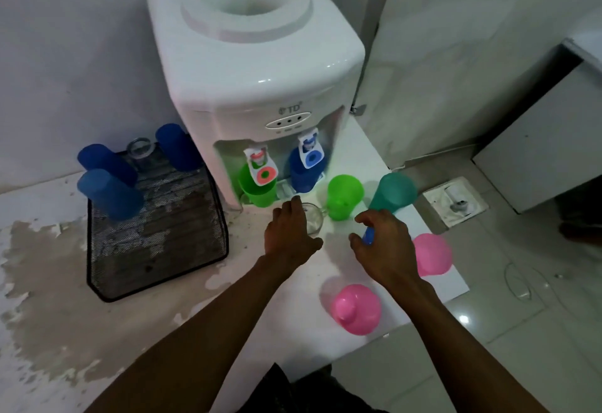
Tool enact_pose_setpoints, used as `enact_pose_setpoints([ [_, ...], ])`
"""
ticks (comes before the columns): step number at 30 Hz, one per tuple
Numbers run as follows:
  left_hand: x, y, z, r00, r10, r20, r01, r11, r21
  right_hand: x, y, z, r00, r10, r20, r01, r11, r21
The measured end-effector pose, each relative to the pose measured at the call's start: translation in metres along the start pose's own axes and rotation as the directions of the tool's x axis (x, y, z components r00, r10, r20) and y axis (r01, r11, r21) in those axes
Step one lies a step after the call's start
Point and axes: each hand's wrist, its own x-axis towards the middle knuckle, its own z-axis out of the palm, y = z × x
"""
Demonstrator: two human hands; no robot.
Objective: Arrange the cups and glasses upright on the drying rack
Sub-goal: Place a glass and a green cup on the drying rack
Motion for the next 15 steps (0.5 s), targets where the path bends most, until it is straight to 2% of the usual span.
enact_pose_setpoints([
  [4,0.016,0.008,0.013,0.997,-0.057,0.051,0.056,0.998,0.011,0.006,0.009,-0.004,0.999,0.024,0.032,-0.024,1.0,0.005],
  [15,0.007,-0.016,0.008,0.996,-0.068,-0.054,0.057,0.981,-0.185,0.059,-0.01,0.005,0.993,-0.041,0.107,0.055,0.989,-0.135],
])
